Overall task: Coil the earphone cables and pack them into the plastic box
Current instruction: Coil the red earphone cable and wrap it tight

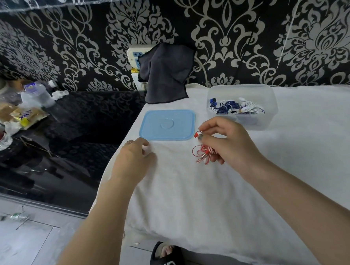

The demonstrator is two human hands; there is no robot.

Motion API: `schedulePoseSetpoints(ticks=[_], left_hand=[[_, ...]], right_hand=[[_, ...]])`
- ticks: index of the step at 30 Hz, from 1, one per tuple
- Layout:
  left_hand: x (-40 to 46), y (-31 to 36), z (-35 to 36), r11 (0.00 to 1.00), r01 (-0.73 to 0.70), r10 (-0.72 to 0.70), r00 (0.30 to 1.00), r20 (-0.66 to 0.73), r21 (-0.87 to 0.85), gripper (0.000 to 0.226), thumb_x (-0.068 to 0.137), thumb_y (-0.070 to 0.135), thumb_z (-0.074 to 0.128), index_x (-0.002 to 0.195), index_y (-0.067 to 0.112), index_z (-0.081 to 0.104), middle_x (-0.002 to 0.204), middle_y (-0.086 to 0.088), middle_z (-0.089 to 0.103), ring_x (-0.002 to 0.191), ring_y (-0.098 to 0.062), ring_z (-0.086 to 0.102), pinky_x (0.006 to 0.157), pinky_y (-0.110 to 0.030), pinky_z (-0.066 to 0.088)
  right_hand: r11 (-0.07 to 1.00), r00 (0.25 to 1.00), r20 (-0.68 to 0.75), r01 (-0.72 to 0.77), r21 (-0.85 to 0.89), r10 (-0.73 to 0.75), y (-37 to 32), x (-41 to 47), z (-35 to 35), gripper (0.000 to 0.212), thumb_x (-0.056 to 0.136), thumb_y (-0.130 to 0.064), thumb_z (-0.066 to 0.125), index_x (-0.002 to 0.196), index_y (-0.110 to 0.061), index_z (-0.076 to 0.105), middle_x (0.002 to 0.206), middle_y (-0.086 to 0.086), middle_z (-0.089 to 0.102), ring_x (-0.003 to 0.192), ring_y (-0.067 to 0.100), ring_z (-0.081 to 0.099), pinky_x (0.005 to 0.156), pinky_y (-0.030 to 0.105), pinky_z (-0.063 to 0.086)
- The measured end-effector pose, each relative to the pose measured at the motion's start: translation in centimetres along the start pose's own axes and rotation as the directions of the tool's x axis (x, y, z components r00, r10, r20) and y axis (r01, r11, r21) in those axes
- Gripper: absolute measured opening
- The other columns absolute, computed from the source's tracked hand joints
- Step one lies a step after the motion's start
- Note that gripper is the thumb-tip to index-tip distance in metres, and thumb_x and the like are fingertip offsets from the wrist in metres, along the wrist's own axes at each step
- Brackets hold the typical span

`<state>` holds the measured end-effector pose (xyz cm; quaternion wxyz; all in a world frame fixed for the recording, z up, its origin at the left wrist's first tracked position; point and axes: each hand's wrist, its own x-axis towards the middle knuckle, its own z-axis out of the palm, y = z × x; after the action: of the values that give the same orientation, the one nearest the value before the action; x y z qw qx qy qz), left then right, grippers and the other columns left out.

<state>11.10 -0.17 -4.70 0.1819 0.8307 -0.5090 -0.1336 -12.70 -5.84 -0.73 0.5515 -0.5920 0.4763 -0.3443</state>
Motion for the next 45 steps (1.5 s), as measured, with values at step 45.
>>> schedulePoseSetpoints(ticks=[45], left_hand=[[-3.1,9.8,-1.6,0.658,-0.211,0.366,0.928,0.062,-0.722,0.015,0.088,0.001,0.075,0.091,0.008,0.062,0.077,-0.014,0.073,0.074,-0.031,0.073,0.073,-0.037,0.053]], right_hand=[[0.994,0.998,0.051,0.025,0.109,-0.03,-0.6,-0.1,-1.7,0.003,0.091,-0.013,0.068,0.093,-0.011,0.068,0.08,0.016,0.073,0.048,0.025,0.057,0.042,0.026,0.038]])
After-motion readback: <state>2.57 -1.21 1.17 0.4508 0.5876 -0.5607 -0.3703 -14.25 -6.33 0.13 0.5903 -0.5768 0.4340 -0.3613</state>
